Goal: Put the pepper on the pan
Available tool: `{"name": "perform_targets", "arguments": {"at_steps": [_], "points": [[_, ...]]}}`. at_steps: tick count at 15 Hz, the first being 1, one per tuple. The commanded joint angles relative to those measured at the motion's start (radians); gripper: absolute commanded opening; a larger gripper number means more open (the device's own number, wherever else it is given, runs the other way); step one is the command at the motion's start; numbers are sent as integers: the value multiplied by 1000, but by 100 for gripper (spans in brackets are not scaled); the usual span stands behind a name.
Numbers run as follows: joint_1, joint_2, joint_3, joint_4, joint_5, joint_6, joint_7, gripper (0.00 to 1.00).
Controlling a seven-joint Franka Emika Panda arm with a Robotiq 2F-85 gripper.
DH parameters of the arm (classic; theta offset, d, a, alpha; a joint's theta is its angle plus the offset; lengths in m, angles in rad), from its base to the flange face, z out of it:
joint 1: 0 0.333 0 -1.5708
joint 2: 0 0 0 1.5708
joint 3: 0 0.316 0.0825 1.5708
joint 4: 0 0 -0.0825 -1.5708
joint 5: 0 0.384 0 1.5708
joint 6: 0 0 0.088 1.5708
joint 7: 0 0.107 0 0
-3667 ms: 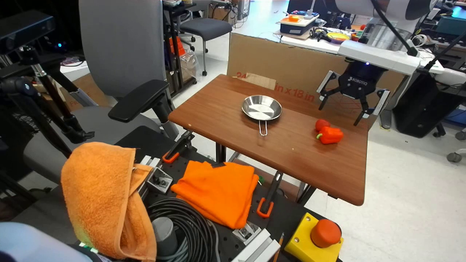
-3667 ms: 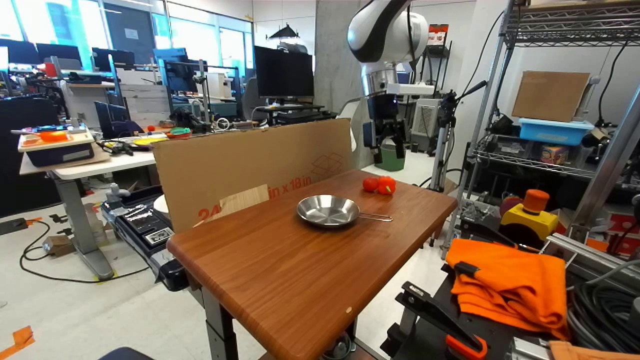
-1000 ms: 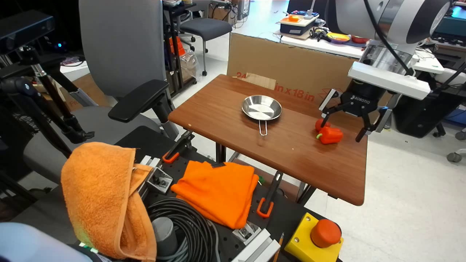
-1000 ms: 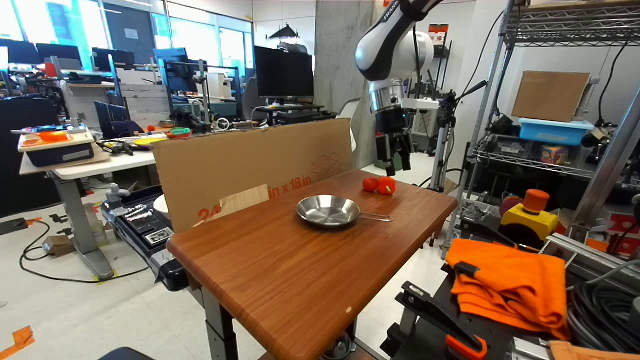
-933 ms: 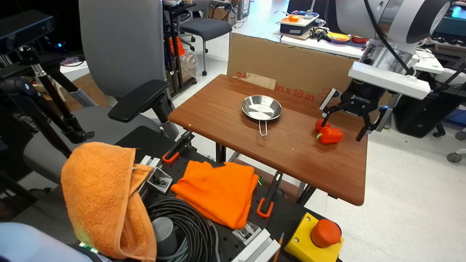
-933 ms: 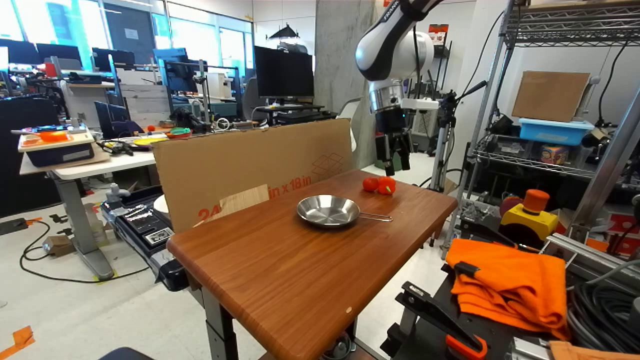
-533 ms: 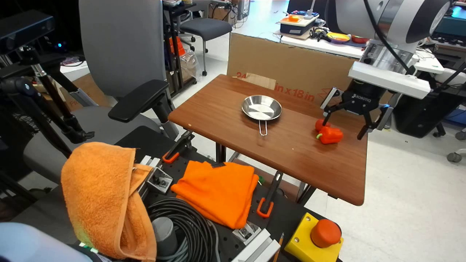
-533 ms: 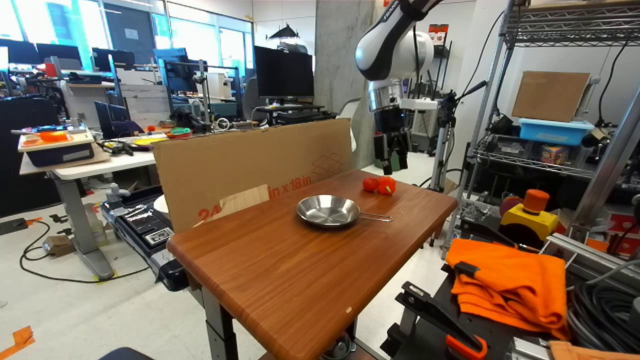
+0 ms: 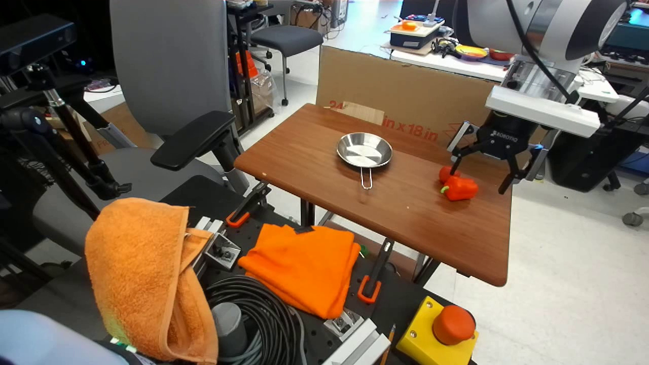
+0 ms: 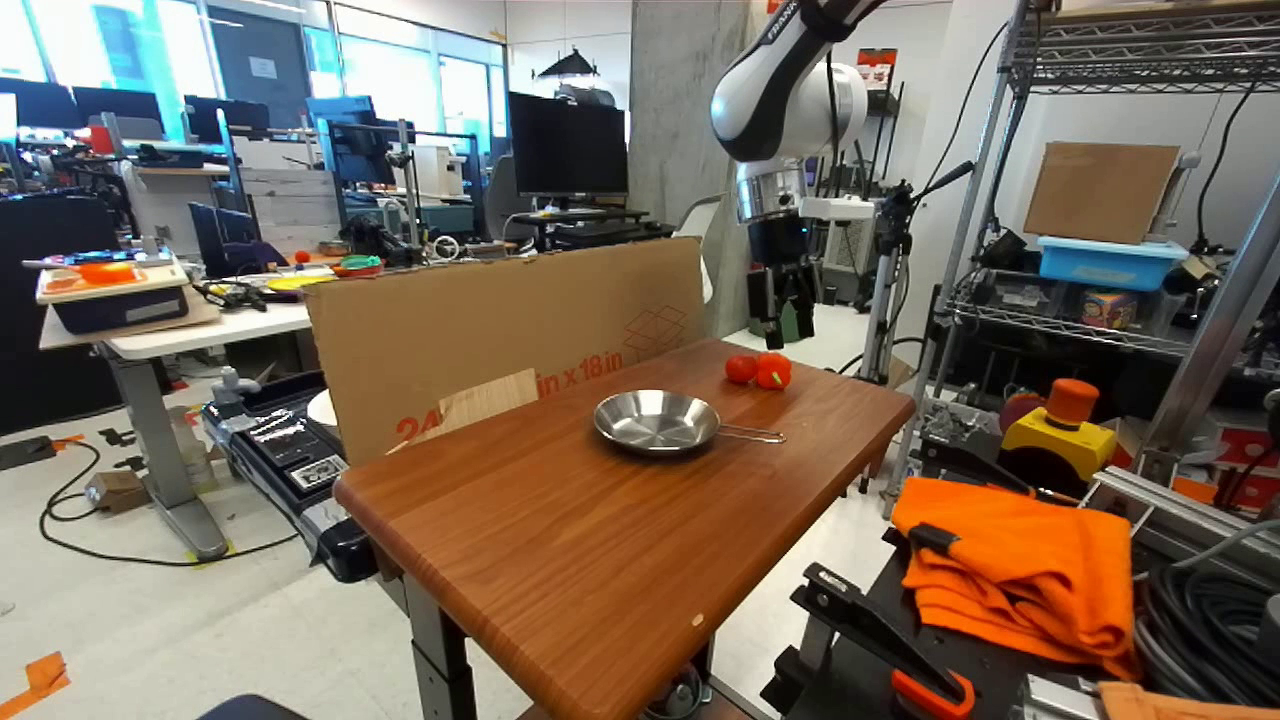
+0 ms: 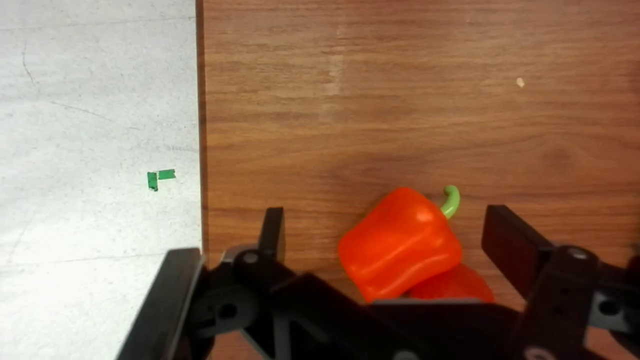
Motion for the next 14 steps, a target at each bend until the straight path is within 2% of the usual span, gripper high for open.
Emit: {"name": "perform_targets", "arguments": {"at_steps": [1,2,3,8,12,14], "points": [[-3,0,5,9,-14,5,4,74],[-3,4,3,13,-15,1,9,68],[-3,7,2,15,-16,-2,13,68],[-2,11,1,16,-20,-5,22,29],[-2,13,0,18,-22,-6,23,1],[0,14,-2,15,-27,-4,26,0]]}}
